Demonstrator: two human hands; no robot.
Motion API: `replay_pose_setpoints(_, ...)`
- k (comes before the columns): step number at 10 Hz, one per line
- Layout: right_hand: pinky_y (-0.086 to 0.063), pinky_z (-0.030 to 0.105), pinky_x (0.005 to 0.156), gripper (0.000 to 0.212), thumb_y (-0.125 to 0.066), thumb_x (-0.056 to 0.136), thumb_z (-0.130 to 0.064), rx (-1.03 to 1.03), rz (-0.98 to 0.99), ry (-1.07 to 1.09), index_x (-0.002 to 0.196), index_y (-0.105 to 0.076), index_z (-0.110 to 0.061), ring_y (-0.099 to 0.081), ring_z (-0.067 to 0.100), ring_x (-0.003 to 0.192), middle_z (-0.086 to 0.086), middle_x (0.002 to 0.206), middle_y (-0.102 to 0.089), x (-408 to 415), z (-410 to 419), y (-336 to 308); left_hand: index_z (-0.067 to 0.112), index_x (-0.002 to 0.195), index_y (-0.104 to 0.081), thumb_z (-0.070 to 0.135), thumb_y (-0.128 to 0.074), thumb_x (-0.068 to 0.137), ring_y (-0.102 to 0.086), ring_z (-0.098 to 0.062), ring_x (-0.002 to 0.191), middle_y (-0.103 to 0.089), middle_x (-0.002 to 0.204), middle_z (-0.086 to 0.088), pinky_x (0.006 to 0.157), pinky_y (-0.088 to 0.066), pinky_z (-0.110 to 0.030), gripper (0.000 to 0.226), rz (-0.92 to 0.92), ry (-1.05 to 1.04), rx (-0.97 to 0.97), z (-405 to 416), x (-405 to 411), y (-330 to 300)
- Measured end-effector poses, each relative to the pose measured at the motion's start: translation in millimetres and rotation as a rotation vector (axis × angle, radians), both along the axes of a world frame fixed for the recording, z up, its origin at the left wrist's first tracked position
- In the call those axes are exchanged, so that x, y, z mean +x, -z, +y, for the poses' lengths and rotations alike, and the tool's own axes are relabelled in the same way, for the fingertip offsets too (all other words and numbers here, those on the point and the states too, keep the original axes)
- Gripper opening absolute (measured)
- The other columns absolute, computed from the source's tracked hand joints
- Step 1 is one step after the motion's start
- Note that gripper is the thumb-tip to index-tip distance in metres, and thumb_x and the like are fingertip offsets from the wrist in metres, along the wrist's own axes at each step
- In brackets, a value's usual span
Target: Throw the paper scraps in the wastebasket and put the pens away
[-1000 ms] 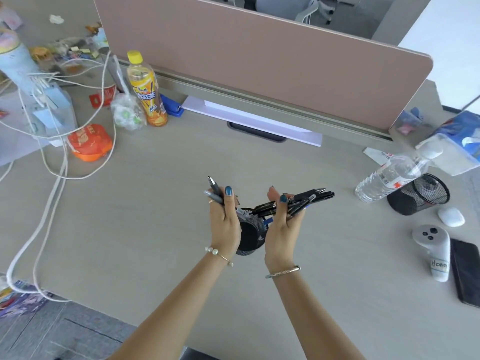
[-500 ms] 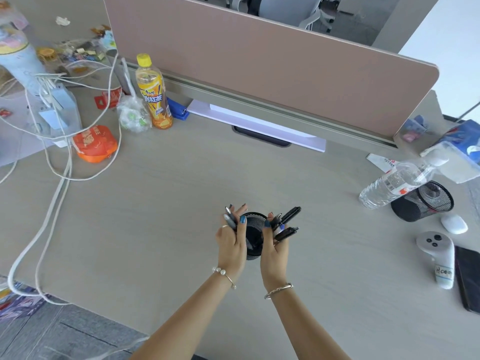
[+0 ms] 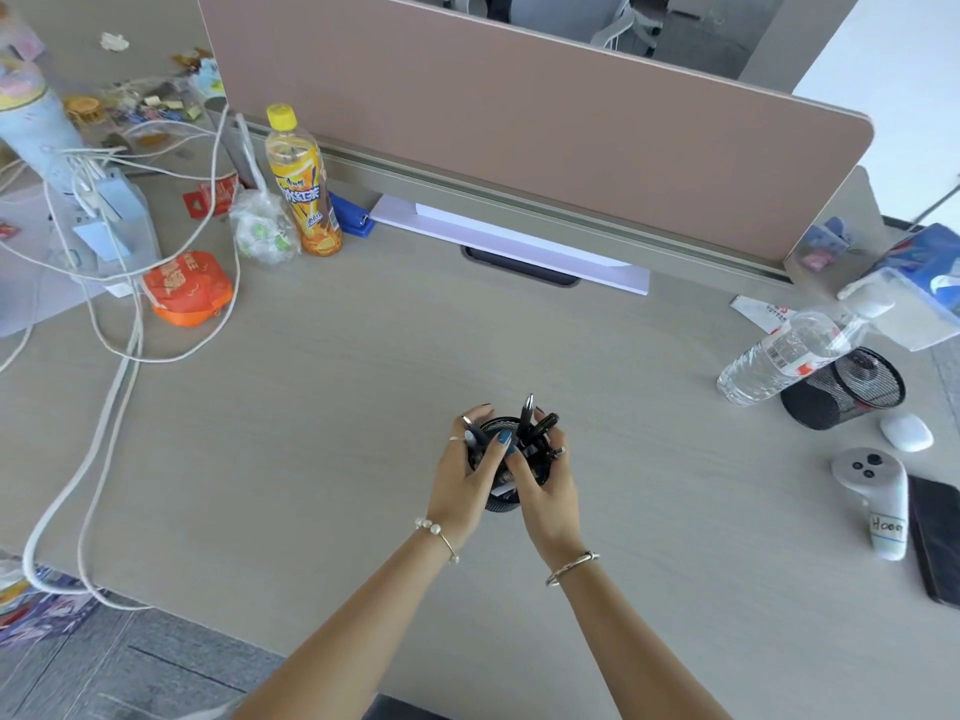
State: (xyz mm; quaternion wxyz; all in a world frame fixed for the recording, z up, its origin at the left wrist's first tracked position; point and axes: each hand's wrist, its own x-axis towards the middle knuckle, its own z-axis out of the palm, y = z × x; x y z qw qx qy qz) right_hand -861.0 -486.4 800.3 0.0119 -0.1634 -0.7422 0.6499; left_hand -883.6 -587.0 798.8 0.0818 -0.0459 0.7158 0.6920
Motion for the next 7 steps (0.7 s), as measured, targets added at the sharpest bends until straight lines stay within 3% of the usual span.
replay_pose_setpoints(1, -0.047, 0.018, 0.072, 0.044, -0.062, 0.080, -0.029, 0.091, -0.030, -0.085, 0.114, -0.045, -0.050, -0.062, -0.001, 0.079, -0.010, 0.095, -0.066, -5.7, 8.6, 2.1, 0.023, 0.110, -0.053, 0.030, -0.058, 0.085, -0.061, -0.002, 0.084, -0.066, 0.092, -0.001, 0.073, -0.047, -0.014, 0.026, -0.008, 0.047, -0.032, -1.2, -7.7, -6.1)
replay_pose_setpoints(2, -0.042, 0.012, 0.067, 0.060, -0.063, 0.081, -0.025, 0.153, -0.081, -0.149, 0.131, -0.037, -0.043, -0.056, -0.005, 0.068, -0.014, 0.084, -0.062, -5.8, 16.0, 6.6, 0.028, 0.105, -0.058, 0.043, -0.055, 0.081, -0.062, -0.010, 0.087, -0.068, 0.092, -0.005, 0.079, -0.049, -0.025, 0.028, -0.013, 0.127, -0.092, -4.8, -12.6, -3.0)
replay_pose_setpoints(3, -0.041, 0.006, 0.070, 0.072, -0.065, 0.080, -0.023, 0.143, -0.122, -0.172, 0.138, -0.026, -0.040, -0.057, -0.011, 0.081, -0.015, 0.096, -0.063, -4.0, 19.8, 7.4, 0.034, 0.098, -0.061, 0.043, -0.057, 0.078, -0.061, -0.015, 0.089, -0.067, 0.096, -0.010, 0.078, -0.047, -0.023, 0.022, -0.032, 0.140, -0.115, -8.6, -13.8, 0.2)
replay_pose_setpoints(4, -0.043, 0.016, 0.079, 0.071, -0.063, 0.076, -0.027, 0.130, -0.128, -0.171, 0.137, -0.028, -0.038, -0.057, -0.004, 0.094, -0.014, 0.104, -0.061, -0.7, 21.1, 10.0, 0.038, 0.093, -0.060, 0.043, -0.060, 0.077, -0.060, -0.016, 0.085, -0.067, 0.093, -0.009, 0.075, -0.046, -0.020, 0.017, -0.016, 0.144, -0.132, -10.4, -13.7, -0.2)
replay_pose_setpoints(5, -0.047, 0.016, 0.079, 0.055, -0.062, 0.083, -0.015, 0.102, -0.110, -0.146, 0.122, -0.038, -0.045, -0.063, 0.002, 0.093, -0.016, 0.102, -0.063, 3.5, 21.7, 8.3, 0.036, 0.099, -0.058, 0.046, -0.062, 0.074, -0.060, -0.012, 0.086, -0.068, 0.094, -0.002, 0.074, -0.046, -0.021, 0.027, -0.007, 0.151, -0.140, -12.1, -14.8, -0.8)
replay_pose_setpoints(6, -0.048, 0.017, 0.084, 0.056, -0.061, 0.082, -0.017, 0.053, -0.105, -0.148, 0.124, -0.036, -0.043, -0.063, 0.005, 0.099, -0.014, 0.110, -0.061, 7.6, 23.5, 0.5, 0.037, 0.103, -0.055, 0.051, -0.063, 0.071, -0.061, -0.005, 0.083, -0.066, 0.099, 0.001, 0.078, -0.047, -0.021, 0.036, -0.013, 0.149, -0.135, -13.7, -16.4, -3.8)
replay_pose_setpoints(7, -0.041, 0.028, 0.098, 0.064, -0.057, 0.074, -0.029, 0.085, -0.041, -0.105, 0.132, -0.032, -0.039, -0.051, 0.005, 0.116, -0.009, 0.121, -0.056, 8.3, 28.2, -5.0, 0.029, 0.112, -0.055, 0.051, -0.060, 0.074, -0.058, 0.004, 0.089, -0.062, 0.110, 0.007, 0.080, -0.044, -0.016, 0.044, 0.014, 0.085, -0.135, -15.0, -20.3, -11.3)
